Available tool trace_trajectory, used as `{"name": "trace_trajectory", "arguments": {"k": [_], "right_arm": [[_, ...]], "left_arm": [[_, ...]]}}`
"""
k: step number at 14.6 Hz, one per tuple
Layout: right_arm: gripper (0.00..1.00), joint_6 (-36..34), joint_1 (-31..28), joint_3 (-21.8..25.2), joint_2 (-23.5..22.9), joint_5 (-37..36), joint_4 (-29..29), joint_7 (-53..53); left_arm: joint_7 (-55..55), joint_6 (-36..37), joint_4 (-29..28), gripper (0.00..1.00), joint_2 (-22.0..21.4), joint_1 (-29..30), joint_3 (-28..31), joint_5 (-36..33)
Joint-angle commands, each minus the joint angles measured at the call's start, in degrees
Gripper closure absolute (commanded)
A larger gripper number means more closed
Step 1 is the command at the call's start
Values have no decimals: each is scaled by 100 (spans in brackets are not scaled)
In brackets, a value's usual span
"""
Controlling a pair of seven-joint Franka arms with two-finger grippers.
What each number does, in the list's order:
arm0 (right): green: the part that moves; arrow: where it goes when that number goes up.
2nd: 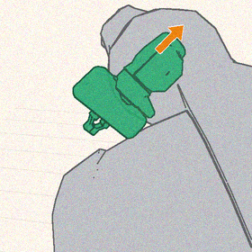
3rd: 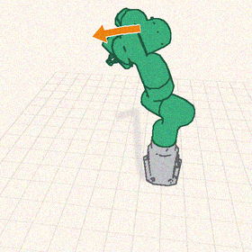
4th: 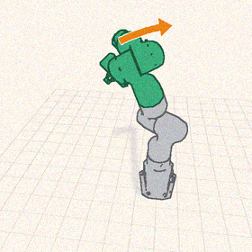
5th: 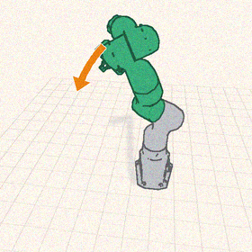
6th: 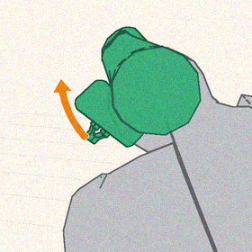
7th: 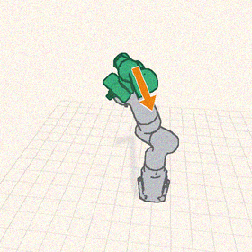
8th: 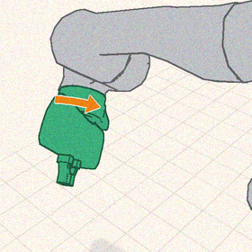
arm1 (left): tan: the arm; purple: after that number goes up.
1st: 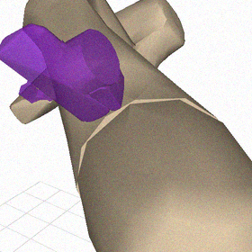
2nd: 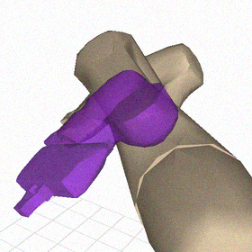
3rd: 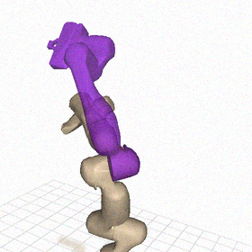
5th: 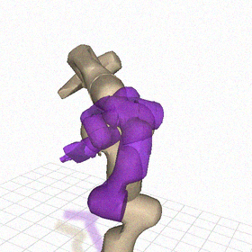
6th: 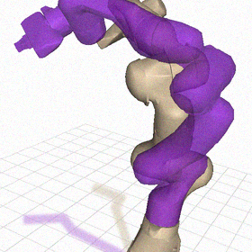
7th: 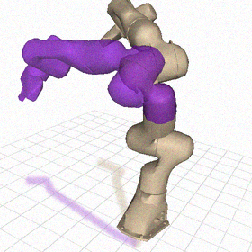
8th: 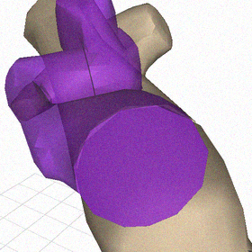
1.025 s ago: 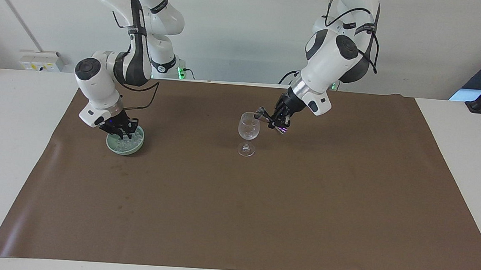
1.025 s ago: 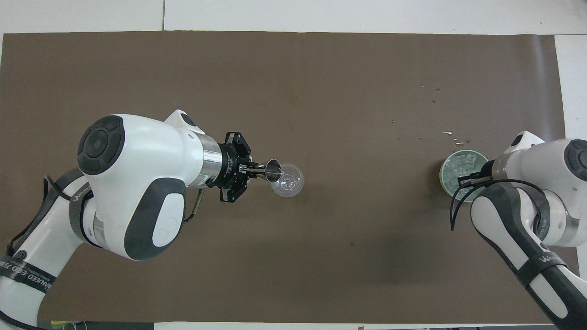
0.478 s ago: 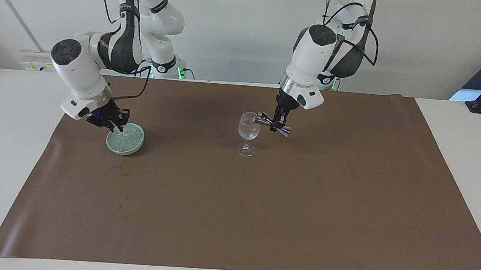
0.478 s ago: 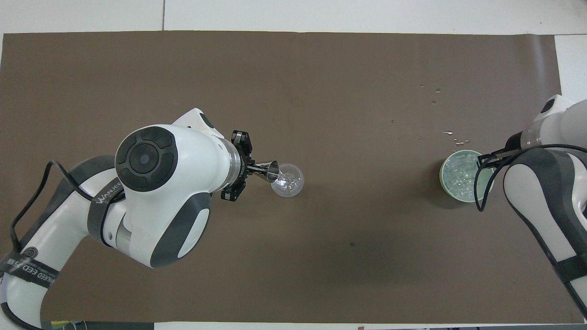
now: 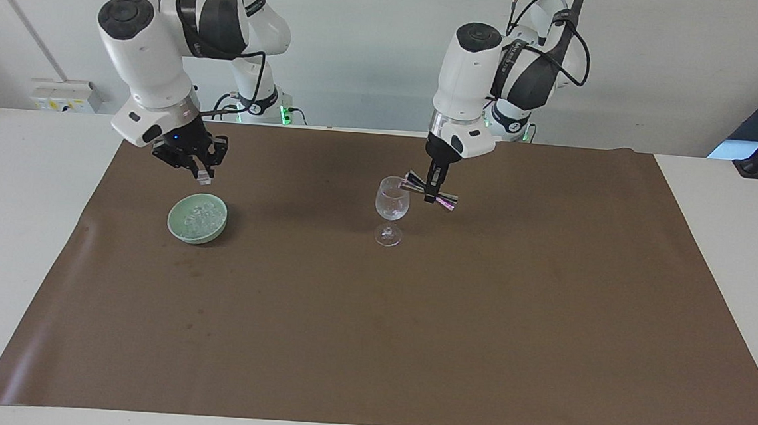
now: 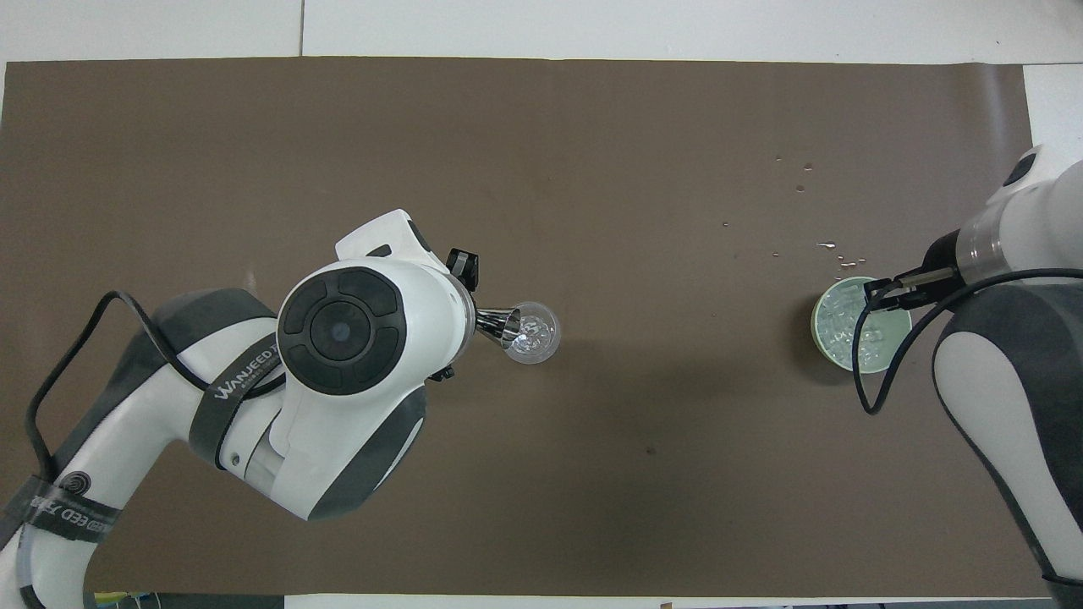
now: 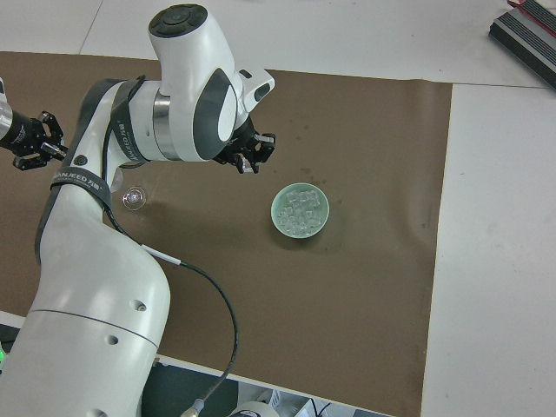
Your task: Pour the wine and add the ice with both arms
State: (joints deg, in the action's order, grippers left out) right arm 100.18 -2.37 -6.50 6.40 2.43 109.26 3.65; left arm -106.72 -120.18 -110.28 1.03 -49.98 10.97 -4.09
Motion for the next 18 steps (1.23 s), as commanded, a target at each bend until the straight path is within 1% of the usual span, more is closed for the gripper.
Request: {"name": "trace_trajectory", "arguments": {"k": [1,5,8,12,17,18], "right_arm": [[100,-113,-44,-71,150,415,-124,-399],[100,-297,-44,-334,177,425,-387,-804],[99,-473,-44,-370,151,425,-554,-919],[99,-464,-44,-370,151,425,-546,-936],[99,-403,88,-396,151,434,-537,-1147],[99,-403,96,-396,151,434,-537,-1173]], "left_arm": [[-138,319,244,100,64,-178,19,-451],[-243,328,253,100,64,-310,-24,-847],[-568,319,253,100,56,-310,-156,-1321],[-665,337,244,100,47,-354,-253,-1638],[-902,258,183,100,12,-276,-288,-1586],[-885,197,209,100,29,-223,-288,-1377]]}}
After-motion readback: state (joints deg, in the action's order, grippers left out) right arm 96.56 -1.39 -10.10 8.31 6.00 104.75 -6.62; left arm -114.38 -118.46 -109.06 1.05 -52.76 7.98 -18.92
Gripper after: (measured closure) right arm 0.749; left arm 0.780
